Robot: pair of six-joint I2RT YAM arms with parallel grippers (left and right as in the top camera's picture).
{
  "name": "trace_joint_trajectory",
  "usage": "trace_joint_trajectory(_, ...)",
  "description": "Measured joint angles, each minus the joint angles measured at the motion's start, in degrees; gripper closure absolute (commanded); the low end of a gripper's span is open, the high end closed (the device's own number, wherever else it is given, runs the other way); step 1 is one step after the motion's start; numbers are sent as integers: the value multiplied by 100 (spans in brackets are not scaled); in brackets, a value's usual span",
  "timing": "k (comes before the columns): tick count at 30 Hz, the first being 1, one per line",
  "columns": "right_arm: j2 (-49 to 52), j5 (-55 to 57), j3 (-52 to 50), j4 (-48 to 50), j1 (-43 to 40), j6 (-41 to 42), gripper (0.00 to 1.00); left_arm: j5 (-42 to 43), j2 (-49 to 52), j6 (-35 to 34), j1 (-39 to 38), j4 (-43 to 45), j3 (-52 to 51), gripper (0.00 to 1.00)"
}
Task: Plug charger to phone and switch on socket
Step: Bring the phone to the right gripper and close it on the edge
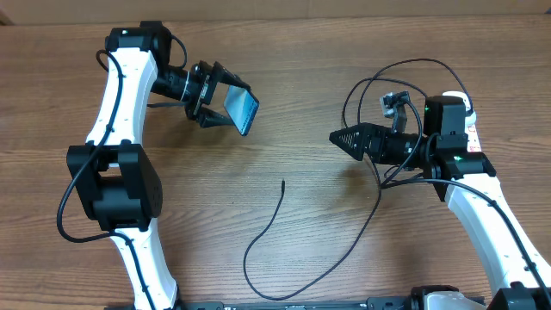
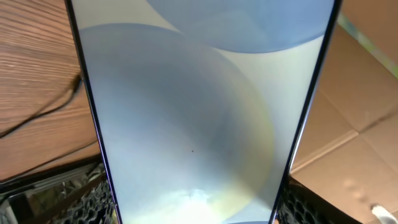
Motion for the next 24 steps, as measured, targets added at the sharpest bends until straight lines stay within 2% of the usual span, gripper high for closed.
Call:
trace_joint_trajectory(8,0,-15,0,-37,0,361,0,-688,0,-494,-138,11,9,96)
trace_joint_trajectory(24,0,22,0,-184,251,1572,0,-1635,0,-1862,-1104,684,9,96)
